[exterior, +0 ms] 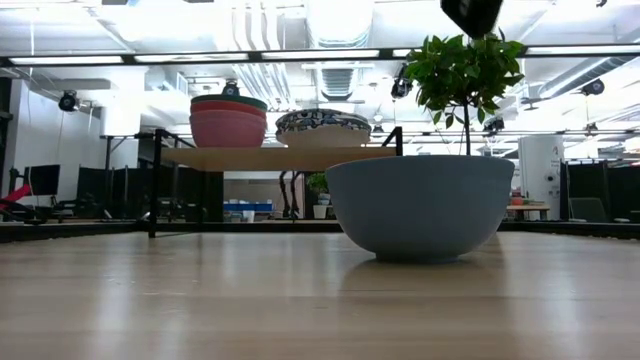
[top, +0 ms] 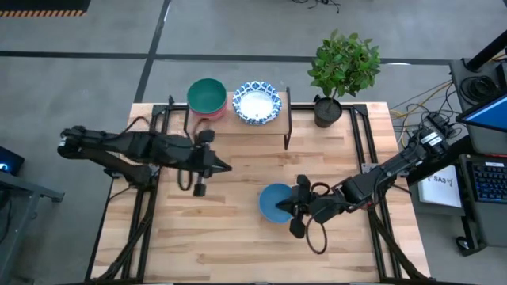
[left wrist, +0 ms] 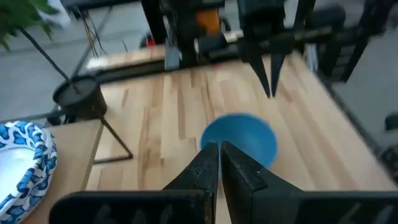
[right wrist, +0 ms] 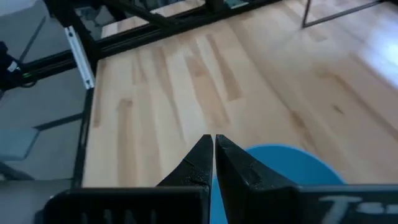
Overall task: Place and stack bowls onto a shelf
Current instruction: Stack the blue bowl on the green bowl on the shelf
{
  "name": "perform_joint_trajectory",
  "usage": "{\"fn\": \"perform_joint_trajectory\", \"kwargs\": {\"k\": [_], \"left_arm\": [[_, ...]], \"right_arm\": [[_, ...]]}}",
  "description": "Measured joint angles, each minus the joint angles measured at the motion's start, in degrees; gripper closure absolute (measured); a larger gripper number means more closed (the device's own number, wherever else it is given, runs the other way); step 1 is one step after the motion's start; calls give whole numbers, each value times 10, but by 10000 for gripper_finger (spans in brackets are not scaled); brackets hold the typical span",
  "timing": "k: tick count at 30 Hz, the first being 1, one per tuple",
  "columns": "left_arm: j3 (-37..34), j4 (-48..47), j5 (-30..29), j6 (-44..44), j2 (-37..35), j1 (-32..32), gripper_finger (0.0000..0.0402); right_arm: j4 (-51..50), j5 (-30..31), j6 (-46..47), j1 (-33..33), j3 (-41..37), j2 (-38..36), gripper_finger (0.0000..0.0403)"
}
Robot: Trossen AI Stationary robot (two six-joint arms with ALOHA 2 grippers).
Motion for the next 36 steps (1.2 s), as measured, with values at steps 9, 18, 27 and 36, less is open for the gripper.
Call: {"fn": "perform_joint_trajectory", "kwargs": {"k": [9,18,27,36], "left_arm": [[-203,190,-1,-28,-180,-2,401],[-308,268,-1,-29,-296,-2,402],[-344,266,-1,-20,-340,-2,402],[-346,261,4,-9,-359,-2,402]], "right_arm": [[-317,-35,119,-17,241,131,394],[-534,-207,230,-76,414,267,394],[-558,-302,235,-127,511,370,366],[-639,-333,213,-147,622,485,243]]}}
